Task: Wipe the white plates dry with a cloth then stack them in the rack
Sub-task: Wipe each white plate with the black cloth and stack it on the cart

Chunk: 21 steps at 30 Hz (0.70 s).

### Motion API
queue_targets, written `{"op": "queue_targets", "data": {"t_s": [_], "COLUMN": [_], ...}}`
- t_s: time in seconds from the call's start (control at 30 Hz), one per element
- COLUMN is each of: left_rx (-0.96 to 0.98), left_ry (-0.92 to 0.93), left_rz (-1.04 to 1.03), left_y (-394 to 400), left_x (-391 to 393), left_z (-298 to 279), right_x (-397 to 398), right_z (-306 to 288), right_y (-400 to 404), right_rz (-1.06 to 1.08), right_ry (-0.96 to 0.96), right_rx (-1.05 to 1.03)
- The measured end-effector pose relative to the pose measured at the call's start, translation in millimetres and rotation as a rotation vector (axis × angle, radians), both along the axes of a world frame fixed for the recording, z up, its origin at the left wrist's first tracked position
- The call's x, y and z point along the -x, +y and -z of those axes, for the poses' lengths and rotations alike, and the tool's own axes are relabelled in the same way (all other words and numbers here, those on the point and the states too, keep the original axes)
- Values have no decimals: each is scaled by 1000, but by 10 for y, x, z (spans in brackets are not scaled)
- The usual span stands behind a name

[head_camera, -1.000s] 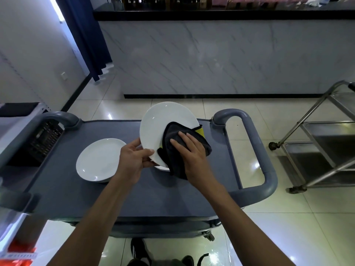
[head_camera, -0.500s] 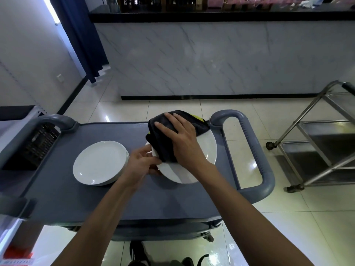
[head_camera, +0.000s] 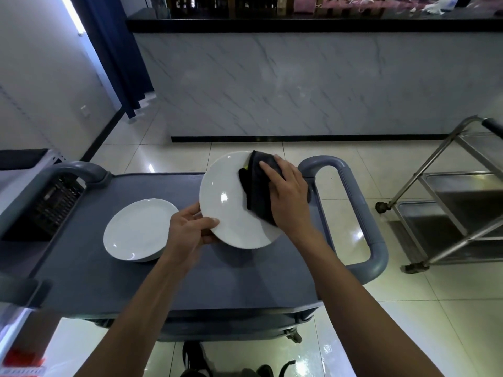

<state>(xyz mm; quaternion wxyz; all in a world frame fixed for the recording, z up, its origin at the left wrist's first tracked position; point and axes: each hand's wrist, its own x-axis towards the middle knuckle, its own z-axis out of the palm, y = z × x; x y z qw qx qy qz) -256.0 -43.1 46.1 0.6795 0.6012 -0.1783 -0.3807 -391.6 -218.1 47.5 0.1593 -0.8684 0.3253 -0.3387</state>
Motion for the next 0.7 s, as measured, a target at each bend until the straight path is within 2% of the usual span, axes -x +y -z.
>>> {"op": "queue_targets", "data": {"t_s": [0.17, 0.4, 0.7], "left_rx": [28, 63, 50], "left_ry": [28, 47, 8], "left_rz": [-82, -138, -137], "left_y": [-53, -132, -161], "left_x": [33, 63, 77], "left_z": [-32, -23, 52], "right_x": [136, 161, 64], "right_z": [144, 347, 461], "right_y": [76, 444, 817], "right_rz": [9, 21, 49], "right_ry": [-83, -70, -20], "right_rx": [-139, -229, -153]}}
